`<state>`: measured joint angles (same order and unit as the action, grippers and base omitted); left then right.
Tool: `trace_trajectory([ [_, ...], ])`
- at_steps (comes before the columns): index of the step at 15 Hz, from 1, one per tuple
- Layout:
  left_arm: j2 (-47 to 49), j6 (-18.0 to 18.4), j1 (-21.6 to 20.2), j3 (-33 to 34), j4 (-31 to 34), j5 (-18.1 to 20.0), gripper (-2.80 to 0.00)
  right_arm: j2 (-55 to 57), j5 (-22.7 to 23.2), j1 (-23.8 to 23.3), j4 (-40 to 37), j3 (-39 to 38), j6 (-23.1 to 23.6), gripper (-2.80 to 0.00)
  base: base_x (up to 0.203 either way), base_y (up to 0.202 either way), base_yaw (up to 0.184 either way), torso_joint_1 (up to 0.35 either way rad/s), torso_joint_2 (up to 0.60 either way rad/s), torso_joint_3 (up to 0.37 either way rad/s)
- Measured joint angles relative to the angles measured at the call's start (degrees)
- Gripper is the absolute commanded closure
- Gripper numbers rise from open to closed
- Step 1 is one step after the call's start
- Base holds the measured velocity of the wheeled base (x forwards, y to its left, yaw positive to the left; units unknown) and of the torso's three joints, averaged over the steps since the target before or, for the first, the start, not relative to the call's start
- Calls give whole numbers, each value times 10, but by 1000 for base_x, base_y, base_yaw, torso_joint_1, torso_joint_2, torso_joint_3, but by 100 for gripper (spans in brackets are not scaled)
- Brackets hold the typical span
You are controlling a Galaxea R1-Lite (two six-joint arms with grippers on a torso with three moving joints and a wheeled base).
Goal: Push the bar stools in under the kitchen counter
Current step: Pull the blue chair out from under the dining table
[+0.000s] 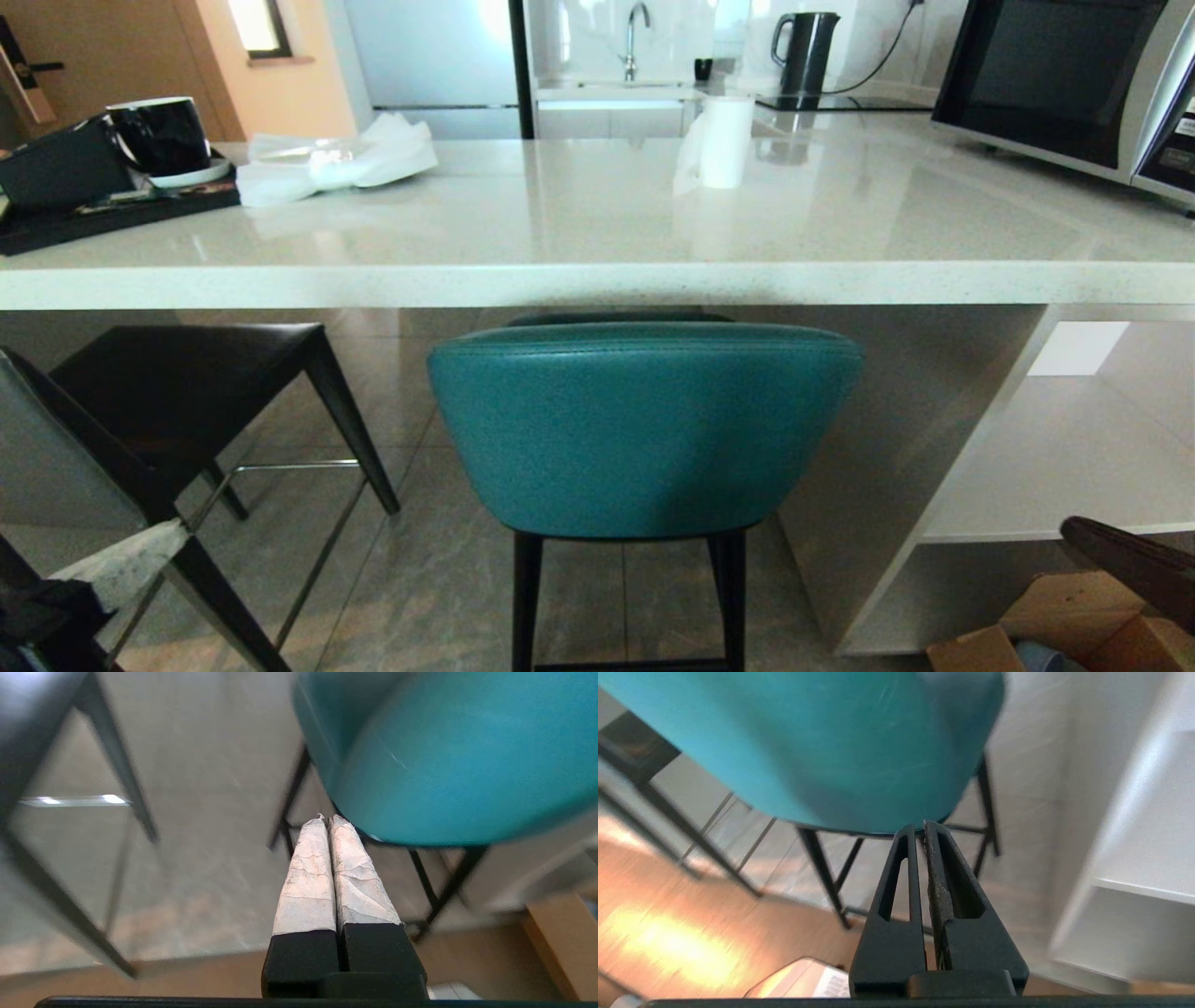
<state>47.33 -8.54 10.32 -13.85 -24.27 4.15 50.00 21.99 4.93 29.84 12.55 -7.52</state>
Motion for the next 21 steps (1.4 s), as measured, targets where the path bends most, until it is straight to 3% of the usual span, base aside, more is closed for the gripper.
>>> trace_trajectory([
  [5,170,-13,22,29,-191,12,0,243,-10,50,249,-32,0,0,0,0,0,0,0,0],
  [8,258,-7,22,47,-346,62,0,394,-47,73,444,-64,-2,0,0,0,0,0,0,0],
  [10,304,-5,21,34,-384,75,0,460,-73,83,547,-69,-11,0,0,0,0,0,0,0],
  [14,387,41,17,15,-418,73,0,501,-84,86,573,-32,-18,0,0,0,0,0,0,0],
  [19,501,64,21,5,-558,65,0,531,-87,82,573,29,-18,0,0,0,0,0,0,0],
  [21,555,66,35,-6,-611,38,0,546,-86,72,573,52,-18,0,0,0,0,0,0,0],
])
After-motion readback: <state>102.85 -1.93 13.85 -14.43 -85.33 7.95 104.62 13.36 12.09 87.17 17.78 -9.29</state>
